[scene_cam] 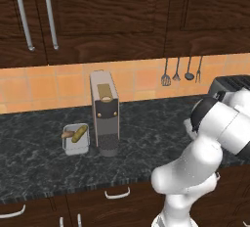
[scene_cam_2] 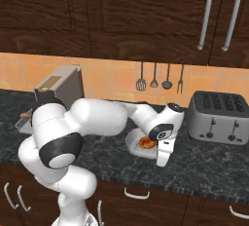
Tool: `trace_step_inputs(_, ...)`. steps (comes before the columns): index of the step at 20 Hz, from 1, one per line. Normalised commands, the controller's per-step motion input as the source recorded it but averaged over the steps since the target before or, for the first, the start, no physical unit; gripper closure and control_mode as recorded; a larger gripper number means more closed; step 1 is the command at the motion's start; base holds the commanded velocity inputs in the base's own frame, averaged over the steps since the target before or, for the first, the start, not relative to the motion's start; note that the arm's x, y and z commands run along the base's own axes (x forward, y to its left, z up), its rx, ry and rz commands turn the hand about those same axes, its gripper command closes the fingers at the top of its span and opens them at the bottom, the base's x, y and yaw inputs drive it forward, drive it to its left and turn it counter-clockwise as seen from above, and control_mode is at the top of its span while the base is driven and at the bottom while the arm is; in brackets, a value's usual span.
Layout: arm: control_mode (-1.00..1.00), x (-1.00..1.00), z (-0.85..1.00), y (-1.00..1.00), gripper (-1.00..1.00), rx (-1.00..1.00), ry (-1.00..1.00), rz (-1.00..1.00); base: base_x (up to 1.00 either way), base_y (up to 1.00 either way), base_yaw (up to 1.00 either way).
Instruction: Take the meat container that has the chicken drumstick and place it on the second highest rack of the freezer. Then take the vegetable container that has the potato and sweet potato and place it on the highest rack of the freezer.
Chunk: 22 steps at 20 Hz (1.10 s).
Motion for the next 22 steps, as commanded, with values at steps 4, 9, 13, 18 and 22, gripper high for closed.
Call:
trace_step_inputs(4, -1.0, -0.39, 0.73, 0.62, 1.0, -0.1, -0.1, 0.08, 0.0, 0.0, 0.0)
trace_step_inputs(9, -1.0, -0.16, 0.62, 0.97, 1.0, -0.02, -0.08, 0.21, 0.0, 0.0, 0.0)
trace_step_inputs(13, -1.0, -0.02, 0.67, 0.89, 1.0, 0.02, -0.13, 0.4, 0.0, 0.0, 0.0)
trace_step_inputs(18, -1.0, 0.07, 0.69, 0.62, 1.0, 0.06, -0.04, 0.55, 0.0, 0.0, 0.0)
trace_step_inputs(22, -1.0, 0.08, 0.61, 0.57, 1.0, 0.04, 0.09, 0.6, 0.0, 0.0, 0.0)
